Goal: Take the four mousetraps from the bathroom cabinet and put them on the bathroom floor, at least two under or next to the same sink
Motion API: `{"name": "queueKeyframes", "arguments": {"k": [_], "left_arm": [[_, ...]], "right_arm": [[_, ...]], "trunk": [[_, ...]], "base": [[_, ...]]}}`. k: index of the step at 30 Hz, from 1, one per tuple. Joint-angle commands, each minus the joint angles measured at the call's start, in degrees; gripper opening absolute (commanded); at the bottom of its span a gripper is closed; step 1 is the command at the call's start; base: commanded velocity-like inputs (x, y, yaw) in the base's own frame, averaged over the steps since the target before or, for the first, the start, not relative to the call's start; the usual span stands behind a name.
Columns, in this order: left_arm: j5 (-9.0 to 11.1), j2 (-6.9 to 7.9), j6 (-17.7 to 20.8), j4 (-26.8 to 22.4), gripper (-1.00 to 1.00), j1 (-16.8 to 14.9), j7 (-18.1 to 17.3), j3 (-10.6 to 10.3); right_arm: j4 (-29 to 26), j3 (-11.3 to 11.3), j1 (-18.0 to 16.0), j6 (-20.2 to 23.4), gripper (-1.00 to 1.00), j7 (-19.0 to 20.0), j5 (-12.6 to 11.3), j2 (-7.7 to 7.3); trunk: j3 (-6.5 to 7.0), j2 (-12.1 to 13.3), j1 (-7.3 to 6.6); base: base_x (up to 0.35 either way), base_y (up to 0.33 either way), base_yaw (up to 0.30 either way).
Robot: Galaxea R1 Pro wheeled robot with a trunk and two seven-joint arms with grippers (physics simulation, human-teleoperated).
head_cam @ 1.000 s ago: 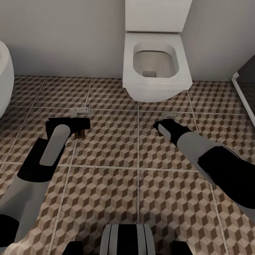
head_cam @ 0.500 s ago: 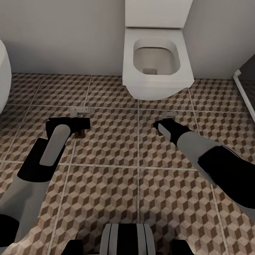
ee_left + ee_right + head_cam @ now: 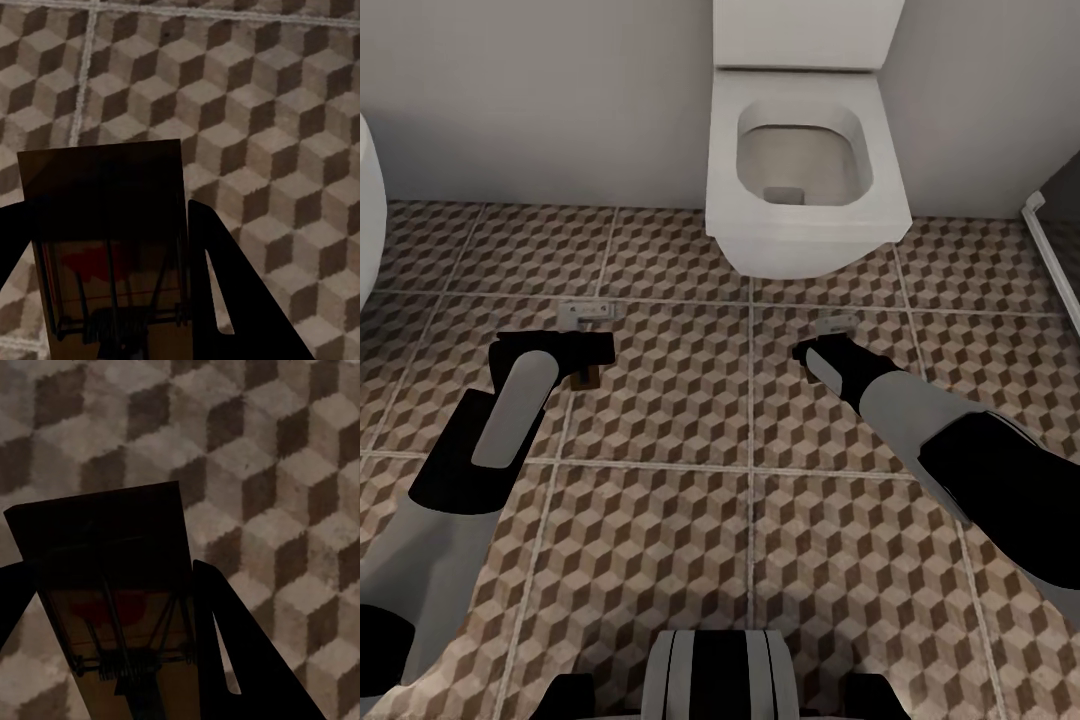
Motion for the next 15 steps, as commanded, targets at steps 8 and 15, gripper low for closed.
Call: {"name": "queueKeyframes", "arguments": {"k": [8,15], "left_arm": [[0.33,0.09,0.24,-0.05,-1.00,-0.02,0.63,-0.19],[0.33,0.09,0.24,-0.05,-1.00,-0.04,0.64,-0.20]], "right_arm": [[-0.11,0.47,-0.03,0.19,-1.00,-0.26,-0.63,-0.02],[-0.11,0.47,-0.03,0.24,-1.00,-0.26,-0.65,-0.02]], "trunk": [[-0.03,-0.01,-0.01],[-0.03,-0.01,-0.01]], "base": [[0.000,0.000,0.000],[0.000,0.000,0.000]]}}
